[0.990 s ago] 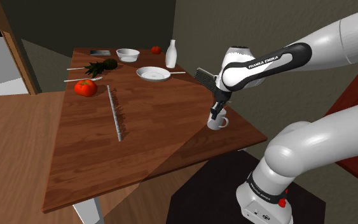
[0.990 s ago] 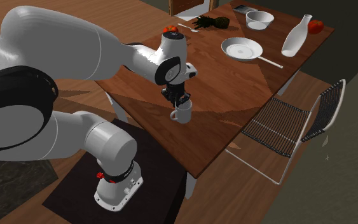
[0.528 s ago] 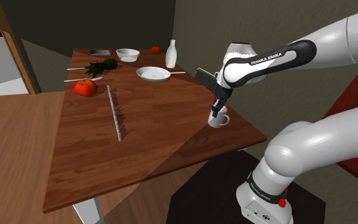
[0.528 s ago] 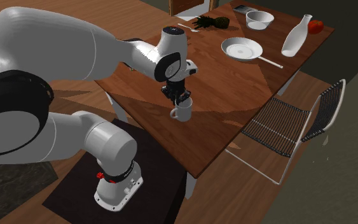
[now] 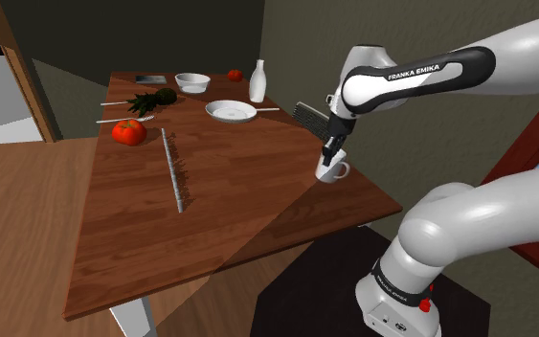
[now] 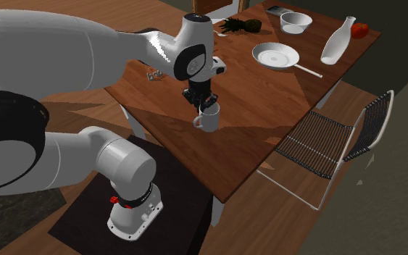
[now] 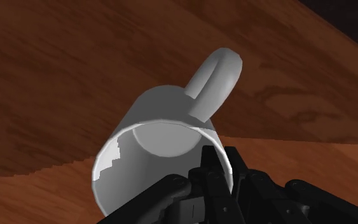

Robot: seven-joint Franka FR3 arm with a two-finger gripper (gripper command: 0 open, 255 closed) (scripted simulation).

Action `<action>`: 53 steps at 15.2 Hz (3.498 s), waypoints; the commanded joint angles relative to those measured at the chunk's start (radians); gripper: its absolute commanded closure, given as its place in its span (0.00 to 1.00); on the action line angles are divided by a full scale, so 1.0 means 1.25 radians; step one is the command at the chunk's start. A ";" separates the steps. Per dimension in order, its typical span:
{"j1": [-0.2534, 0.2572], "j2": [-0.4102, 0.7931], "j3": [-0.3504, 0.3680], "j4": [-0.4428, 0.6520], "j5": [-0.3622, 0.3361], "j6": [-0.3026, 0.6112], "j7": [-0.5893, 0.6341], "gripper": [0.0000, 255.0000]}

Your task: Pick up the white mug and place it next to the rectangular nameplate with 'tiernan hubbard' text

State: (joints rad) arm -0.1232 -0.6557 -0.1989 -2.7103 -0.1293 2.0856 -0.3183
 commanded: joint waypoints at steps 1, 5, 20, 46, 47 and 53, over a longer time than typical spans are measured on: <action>0.000 -0.007 0.002 0.016 0.002 -0.024 0.000 1.00; 0.002 -0.022 0.007 0.051 0.006 -0.073 0.000 1.00; 0.008 -0.041 0.024 0.199 0.020 -0.241 -0.002 1.00; 0.153 0.509 0.266 0.710 0.102 -0.206 0.339 1.00; 0.159 0.537 0.273 0.744 0.098 -0.212 0.352 1.00; 0.182 0.635 0.290 0.834 0.080 -0.206 0.394 1.00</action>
State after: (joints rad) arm 0.1023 0.1325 0.1626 -1.6579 -0.0278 1.8127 0.1715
